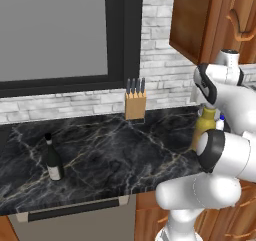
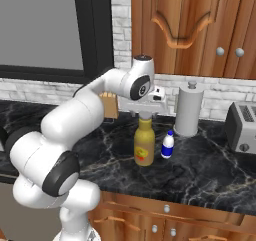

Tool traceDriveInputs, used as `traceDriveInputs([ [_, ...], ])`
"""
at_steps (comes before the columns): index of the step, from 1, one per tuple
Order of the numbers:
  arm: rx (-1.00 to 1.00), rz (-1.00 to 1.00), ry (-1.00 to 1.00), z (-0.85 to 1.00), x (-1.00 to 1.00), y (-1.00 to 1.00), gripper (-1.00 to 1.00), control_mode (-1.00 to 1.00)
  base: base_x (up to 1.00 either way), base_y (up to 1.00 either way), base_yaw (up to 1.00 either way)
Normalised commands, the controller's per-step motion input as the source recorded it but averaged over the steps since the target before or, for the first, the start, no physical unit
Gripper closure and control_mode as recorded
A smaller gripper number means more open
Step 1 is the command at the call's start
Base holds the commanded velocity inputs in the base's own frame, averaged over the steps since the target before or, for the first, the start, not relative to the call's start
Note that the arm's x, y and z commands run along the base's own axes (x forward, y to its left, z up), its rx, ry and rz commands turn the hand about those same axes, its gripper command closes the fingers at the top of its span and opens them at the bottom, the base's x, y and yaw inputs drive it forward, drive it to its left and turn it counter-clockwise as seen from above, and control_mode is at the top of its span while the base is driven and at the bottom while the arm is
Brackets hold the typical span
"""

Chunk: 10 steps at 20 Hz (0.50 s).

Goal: Place the drinks on the dining counter in a tight cluster.

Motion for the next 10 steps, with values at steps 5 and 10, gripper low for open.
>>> traceDriveInputs([
  [5, 0.0, 0.0, 0.0, -0.27, 0.0, 0.0, -1.0, -1.0, 0.0, 0.0, 0.0],
  [10, 0.0, 0.0, 0.0, -0.04, 0.0, 0.0, -1.0, -1.0, 0.0, 0.0, 0.0],
])
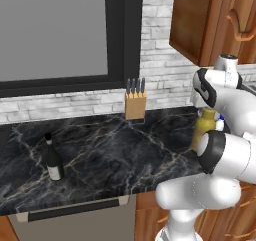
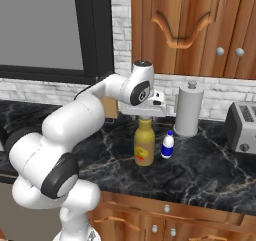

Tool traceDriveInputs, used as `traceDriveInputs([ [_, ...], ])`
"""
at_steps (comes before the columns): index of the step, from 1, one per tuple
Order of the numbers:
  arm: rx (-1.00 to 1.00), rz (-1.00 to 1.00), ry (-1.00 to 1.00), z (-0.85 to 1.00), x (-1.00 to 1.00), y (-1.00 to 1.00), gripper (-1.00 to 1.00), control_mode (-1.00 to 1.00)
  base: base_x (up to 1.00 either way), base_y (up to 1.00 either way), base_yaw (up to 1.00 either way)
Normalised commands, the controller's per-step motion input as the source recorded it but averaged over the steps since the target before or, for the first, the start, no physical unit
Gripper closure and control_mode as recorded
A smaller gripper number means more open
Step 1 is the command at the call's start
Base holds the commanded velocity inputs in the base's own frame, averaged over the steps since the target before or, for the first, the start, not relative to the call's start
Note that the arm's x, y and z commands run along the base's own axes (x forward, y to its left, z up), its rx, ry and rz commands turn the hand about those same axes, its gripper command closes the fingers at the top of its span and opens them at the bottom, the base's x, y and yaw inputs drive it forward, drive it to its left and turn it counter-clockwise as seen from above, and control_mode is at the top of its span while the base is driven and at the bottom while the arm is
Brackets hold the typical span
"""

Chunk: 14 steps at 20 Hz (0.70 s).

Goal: Place the drinks on the dining counter in a tight cluster.

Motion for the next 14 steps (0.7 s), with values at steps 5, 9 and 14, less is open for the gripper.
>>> traceDriveInputs([
  [5, 0.0, 0.0, 0.0, 0.0, 0.0, 0.0, 1.0, -1.0, 0.0, 0.0, 0.0],
  [9, 0.0, 0.0, 0.0, 0.0, 0.0, 0.0, 1.0, -1.0, 0.0, 0.0, 0.0],
  [14, 0.0, 0.0, 0.0, 0.11, -0.12, 0.02, 1.0, -1.0, 0.0, 0.0, 0.0],
])
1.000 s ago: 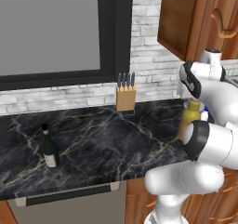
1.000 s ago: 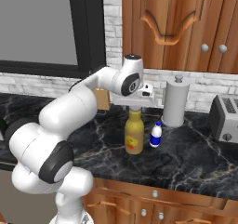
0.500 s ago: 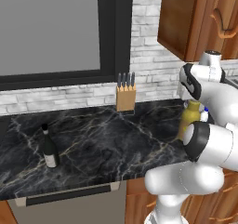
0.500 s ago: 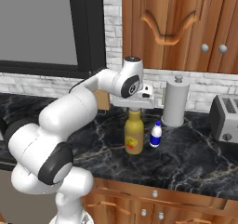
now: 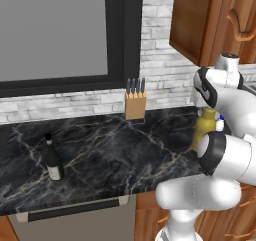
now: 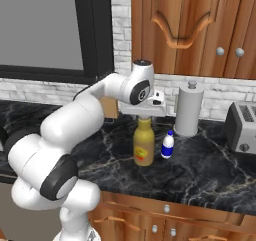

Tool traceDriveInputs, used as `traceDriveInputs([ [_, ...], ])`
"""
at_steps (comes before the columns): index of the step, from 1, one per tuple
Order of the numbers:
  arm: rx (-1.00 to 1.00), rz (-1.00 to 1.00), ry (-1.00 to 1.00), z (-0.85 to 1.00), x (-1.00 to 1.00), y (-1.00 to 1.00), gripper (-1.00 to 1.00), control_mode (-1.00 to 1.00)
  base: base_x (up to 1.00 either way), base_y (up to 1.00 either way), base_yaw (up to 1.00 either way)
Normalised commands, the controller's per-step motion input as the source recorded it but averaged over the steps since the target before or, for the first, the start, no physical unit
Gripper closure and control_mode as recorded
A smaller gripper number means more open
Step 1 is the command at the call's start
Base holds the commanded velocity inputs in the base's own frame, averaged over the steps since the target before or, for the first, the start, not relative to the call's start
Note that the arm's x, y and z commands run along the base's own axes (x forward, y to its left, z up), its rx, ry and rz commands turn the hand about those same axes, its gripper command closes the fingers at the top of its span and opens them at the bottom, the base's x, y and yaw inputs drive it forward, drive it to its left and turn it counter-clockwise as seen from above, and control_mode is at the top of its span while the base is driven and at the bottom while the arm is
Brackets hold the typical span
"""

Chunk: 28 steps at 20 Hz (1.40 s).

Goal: Place the drinks on the dining counter in a tight cluster.

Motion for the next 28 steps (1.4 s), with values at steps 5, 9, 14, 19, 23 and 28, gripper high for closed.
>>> traceDriveInputs([
  [5, 0.0, -0.02, 0.03, 0.66, -0.58, 0.4, 1.0, -1.0, 0.0, 0.0, 0.0],
  [9, 0.0, -0.04, 0.01, 0.76, -0.41, 0.76, 1.0, -1.0, 0.0, 0.0, 0.0],
  [14, 0.01, -0.04, -0.01, 0.66, -0.09, 0.87, 1.0, -1.0, 0.0, 0.0, 0.0],
  [19, 0.16, -0.01, -0.13, 0.15, -0.3, 0.63, 1.0, -1.0, 0.0, 0.0, 0.0],
  [23, 0.24, 0.0, -0.14, 0.13, -0.36, 0.35, 1.0, -1.0, 0.0, 0.0, 0.0],
  [28, 0.03, 0.0, -0.01, 0.79, -0.48, 0.1, 1.0, -1.0, 0.0, 0.0, 0.0],
])
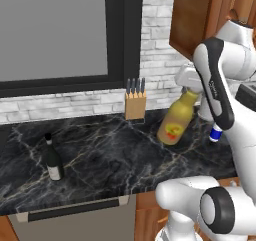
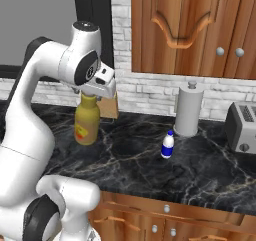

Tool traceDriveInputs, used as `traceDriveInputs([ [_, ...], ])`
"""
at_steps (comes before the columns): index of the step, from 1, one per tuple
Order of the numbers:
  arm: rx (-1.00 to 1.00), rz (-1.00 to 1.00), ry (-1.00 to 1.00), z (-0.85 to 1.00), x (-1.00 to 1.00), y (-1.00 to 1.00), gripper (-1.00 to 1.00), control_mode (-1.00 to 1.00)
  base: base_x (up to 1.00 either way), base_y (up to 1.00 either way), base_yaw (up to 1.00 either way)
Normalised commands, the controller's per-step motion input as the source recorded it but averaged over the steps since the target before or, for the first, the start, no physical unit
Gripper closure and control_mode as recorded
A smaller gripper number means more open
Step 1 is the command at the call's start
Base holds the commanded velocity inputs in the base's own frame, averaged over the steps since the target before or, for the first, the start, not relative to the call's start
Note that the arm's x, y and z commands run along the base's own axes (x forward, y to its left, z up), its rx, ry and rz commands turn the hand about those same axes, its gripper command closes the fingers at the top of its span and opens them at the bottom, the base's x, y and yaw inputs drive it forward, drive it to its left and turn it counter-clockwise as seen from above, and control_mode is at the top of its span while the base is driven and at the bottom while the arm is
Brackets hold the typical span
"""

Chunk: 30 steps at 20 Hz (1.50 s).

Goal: Place the drinks on the dining counter in a tight cluster.

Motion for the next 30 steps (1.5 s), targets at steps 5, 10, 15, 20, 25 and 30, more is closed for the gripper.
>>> traceDriveInputs([
  [5, 0.0, 0.0, 0.0, 0.32, -0.19, 0.0, 1.0, -1.0, 0.0, 0.0, 0.0],
  [10, 0.0, 0.0, 0.0, 0.03, 0.0, 0.0, 1.0, -1.0, 0.0, 0.0, 0.0],
  [15, 0.0, 0.0, 0.0, 0.0, 0.0, 0.0, 1.0, 1.0, -0.81, 0.0, 0.01],
  [20, 0.0, 0.0, 0.0, 0.0, 0.0, 0.0, 1.0, 1.0, -0.92, 0.03, 0.2],
  [25, 0.0, 0.0, 0.0, 0.0, 0.0, 0.0, 1.0, 1.0, -0.11, 0.7, 0.74],
  [30, 0.0, 0.0, 0.0, 0.0, 0.0, 0.0, 1.0, 1.0, 0.0, 0.12, 1.0],
])
